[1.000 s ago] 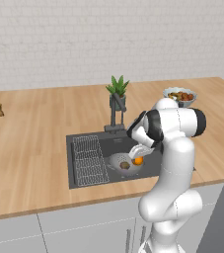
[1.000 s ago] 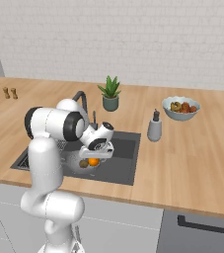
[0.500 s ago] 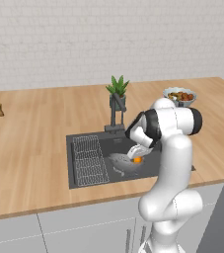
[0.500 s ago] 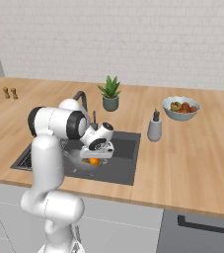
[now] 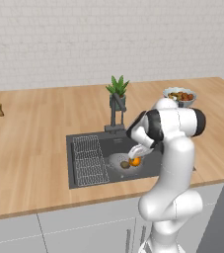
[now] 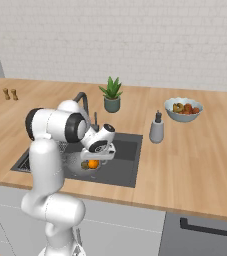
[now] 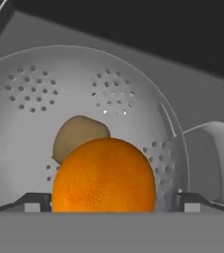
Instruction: Put the colander in the sink, put the orange, kiwi in the colander, and turn on the sink faucet and pour water over the colander.
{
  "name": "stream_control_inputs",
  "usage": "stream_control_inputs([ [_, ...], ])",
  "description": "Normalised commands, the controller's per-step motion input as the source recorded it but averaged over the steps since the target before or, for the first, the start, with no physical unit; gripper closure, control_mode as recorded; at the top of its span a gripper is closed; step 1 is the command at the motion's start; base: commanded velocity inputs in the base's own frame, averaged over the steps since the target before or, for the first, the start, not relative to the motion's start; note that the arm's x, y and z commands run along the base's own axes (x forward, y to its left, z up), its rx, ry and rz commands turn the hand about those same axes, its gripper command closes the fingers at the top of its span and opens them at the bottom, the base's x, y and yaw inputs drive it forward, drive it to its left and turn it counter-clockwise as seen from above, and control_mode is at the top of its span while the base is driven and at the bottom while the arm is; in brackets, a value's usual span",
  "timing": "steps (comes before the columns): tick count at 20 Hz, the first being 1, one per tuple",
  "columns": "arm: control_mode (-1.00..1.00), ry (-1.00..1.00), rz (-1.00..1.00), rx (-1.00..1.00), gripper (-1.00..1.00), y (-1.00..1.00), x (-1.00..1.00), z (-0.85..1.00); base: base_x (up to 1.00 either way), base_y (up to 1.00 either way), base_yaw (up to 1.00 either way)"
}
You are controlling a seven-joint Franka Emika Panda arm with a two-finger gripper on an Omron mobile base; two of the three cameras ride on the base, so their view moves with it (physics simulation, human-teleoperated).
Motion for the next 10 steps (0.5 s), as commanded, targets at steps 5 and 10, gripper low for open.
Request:
stream_control_inputs([
  [5, -1.00, -0.10, -0.03, 0.00, -1.00, -0.01, -0.12, 0.36, 0.00, 0.00, 0.00],
  [10, -1.00, -0.14, -0.02, 0.00, -1.00, -0.22, -0.23, 0.51, 0.00, 0.00, 0.00],
])
